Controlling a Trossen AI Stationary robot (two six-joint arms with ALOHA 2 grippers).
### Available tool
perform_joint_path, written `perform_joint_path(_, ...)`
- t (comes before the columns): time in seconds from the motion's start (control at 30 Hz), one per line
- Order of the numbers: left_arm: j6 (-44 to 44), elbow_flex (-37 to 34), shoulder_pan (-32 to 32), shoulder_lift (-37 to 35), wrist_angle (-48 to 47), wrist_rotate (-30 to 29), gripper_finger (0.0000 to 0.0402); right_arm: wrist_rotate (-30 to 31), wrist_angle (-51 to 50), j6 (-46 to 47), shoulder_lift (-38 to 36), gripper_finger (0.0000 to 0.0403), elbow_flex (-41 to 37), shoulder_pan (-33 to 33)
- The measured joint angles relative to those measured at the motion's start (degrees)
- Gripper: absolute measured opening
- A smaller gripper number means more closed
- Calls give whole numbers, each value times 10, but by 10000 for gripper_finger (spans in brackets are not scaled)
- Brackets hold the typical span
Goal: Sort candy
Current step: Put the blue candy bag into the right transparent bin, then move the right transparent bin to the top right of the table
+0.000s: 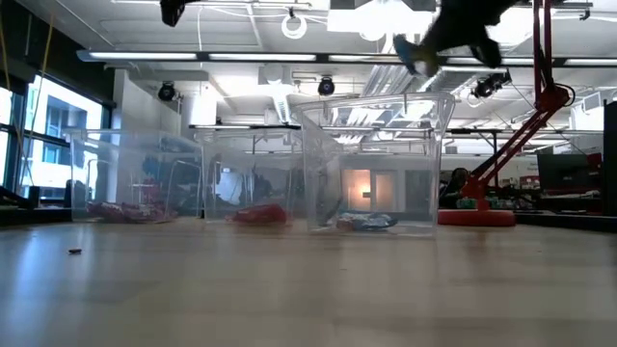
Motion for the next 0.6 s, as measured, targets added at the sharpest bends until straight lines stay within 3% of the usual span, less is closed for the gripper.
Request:
perform_joint_path(0.2,-3,0,0,26,-11,6,174,21,39,11,68,0,-1,-17)
perform_joint_path(0.3,-5,0,0,33,-14,29,174,-24,54,18,96,17,-1,-32)
perform_joint_path(0.43,-5,0,0,31,-15,54,174,-68,87,-9,118,73,-1,-38)
perform_joint_path(0.6,-5,0,0,12,-43,55,174,-45,69,-55,121,161,21,-38)
